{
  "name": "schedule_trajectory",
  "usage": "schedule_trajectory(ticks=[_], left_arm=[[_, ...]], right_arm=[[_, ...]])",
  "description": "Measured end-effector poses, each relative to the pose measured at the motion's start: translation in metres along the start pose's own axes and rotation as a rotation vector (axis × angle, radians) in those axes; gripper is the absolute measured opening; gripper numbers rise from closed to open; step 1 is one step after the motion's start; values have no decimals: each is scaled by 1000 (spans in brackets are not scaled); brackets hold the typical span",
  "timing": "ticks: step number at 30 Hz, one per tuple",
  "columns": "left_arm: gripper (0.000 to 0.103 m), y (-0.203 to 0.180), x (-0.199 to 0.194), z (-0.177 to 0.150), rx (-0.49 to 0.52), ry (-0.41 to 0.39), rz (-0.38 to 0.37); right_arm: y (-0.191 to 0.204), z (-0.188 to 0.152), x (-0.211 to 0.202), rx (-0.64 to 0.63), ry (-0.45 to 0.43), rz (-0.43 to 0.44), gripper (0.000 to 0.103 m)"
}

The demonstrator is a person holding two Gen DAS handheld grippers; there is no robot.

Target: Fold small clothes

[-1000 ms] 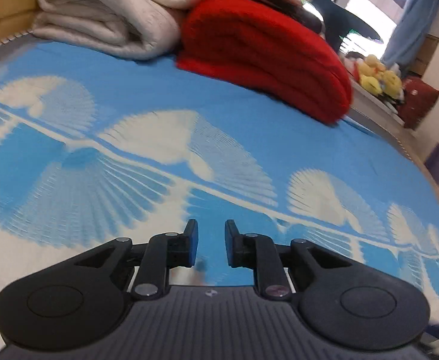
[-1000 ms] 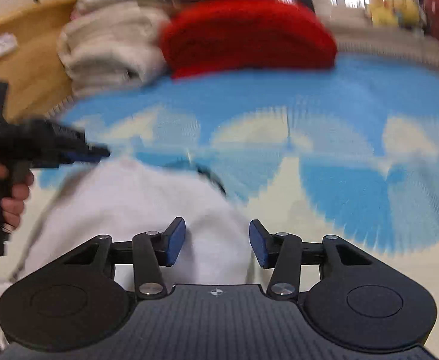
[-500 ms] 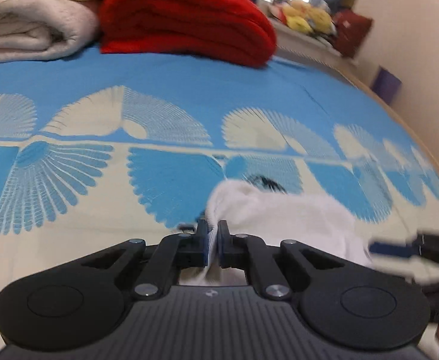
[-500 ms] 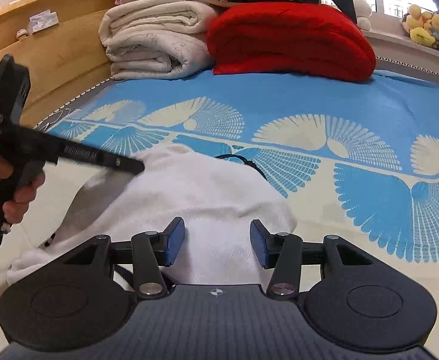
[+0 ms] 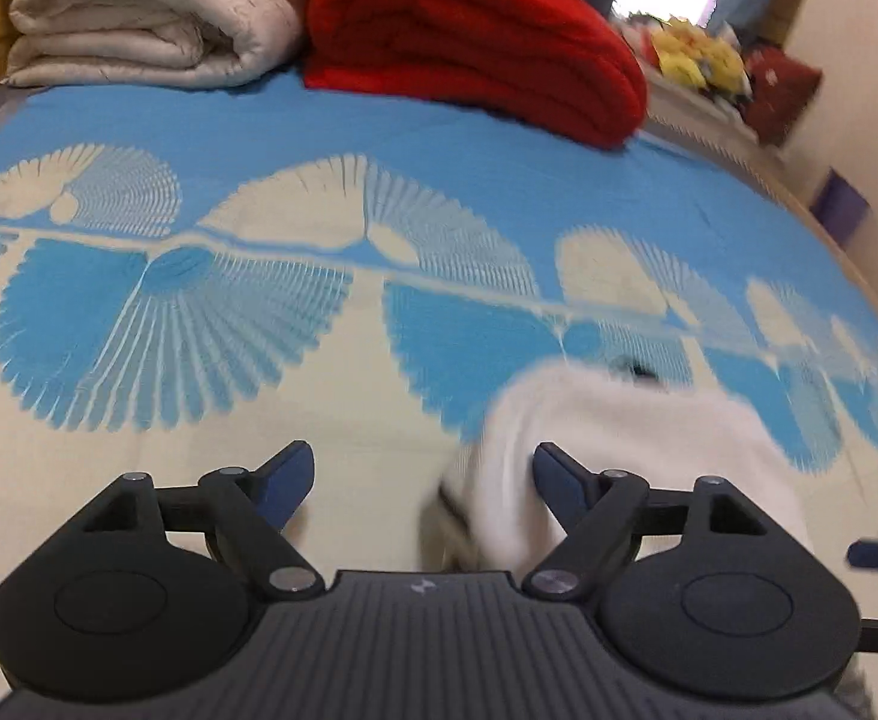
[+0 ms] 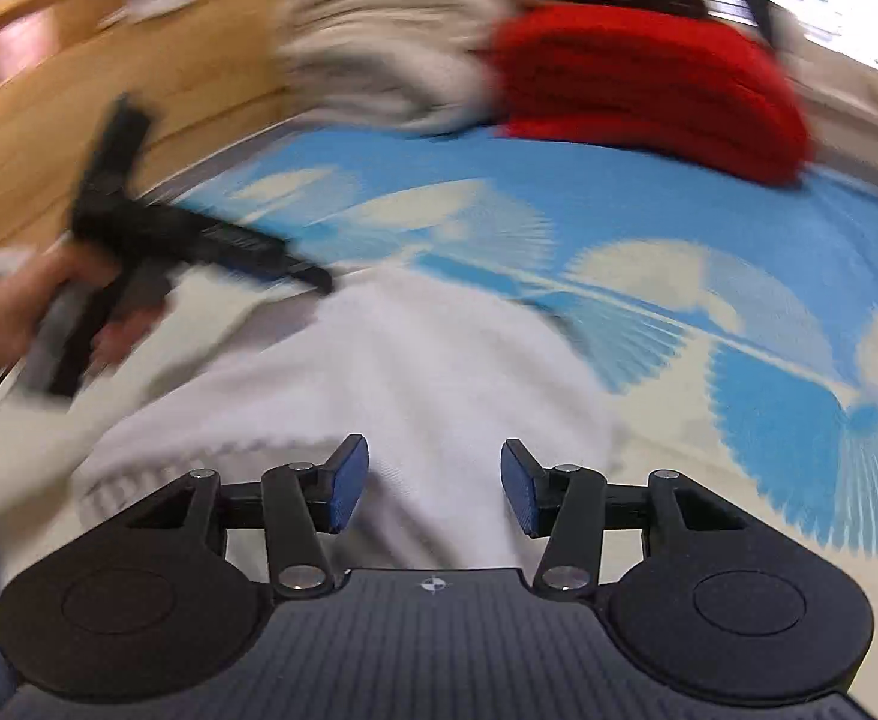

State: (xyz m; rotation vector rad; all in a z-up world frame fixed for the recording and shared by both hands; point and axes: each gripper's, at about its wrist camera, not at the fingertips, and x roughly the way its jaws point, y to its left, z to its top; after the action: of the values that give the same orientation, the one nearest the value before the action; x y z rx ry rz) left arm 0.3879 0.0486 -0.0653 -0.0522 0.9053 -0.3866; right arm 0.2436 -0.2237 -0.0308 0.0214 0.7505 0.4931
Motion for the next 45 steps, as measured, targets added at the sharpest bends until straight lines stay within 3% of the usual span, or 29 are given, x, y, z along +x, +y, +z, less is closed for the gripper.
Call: schedule_trajectory(ticks=[4,6,8,11,15,17,18,19,22,25,27,29,33,37,39,40,41,42,43,45], left_arm=[[85,-6,-12,-32,29,45,-60],[89,-15,-2,-48,122,55,9],[90,-15,5,-53,130,64,37],[91,-8,-8,-49,66,27,52],[96,-11,-57,-63,-25,-28,125],[96,-19,-85,-77,-86,-19,223],[96,-21,-100,-87,-130,-33,234],[96,-23,-114,-98,-180,-38,219],[96,-31,-141,-125,-338,-8,148],[96,-41,-151,-146,-497,18,70],[96,-45,-146,-160,-612,44,-31],[96,-45,-130,-172,-719,95,-124],[96,-31,-92,-186,-887,196,-131],[96,-10,-88,-187,-1025,161,-160],[81,-5,-89,-181,-1046,152,-110],[60,-4,-91,-177,-1037,141,-69],[45,-4,-90,-173,-1008,139,-64],[42,-4,-89,-167,-965,143,-62],[37,-8,-86,-158,-894,153,-48],[34,-16,-74,-125,-632,206,-17]], right_arm=[[31,-13,-18,-247,84,52,48],[43,-24,-15,-330,122,67,39],[46,-33,-7,-335,149,83,38],[46,-39,-8,-332,121,85,38],[35,-37,-21,-251,76,79,43],[25,-28,-40,-188,22,87,62],[17,-25,-50,-141,-24,86,67],[7,-21,-59,-90,-67,81,76],[-26,-7,-70,55,-138,58,81],[-64,14,-58,168,-140,38,85],[-87,28,-37,229,-93,47,87],[-110,43,-4,288,10,59,87],[-132,58,71,428,218,94,87],[-132,53,126,416,352,127,91],[-129,48,142,373,378,150,93],[-126,45,146,366,381,162,94],[-125,42,149,378,378,179,89],[-125,40,148,386,369,194,78],[-125,38,145,388,354,232,57],[-122,38,132,373,312,245,43]])
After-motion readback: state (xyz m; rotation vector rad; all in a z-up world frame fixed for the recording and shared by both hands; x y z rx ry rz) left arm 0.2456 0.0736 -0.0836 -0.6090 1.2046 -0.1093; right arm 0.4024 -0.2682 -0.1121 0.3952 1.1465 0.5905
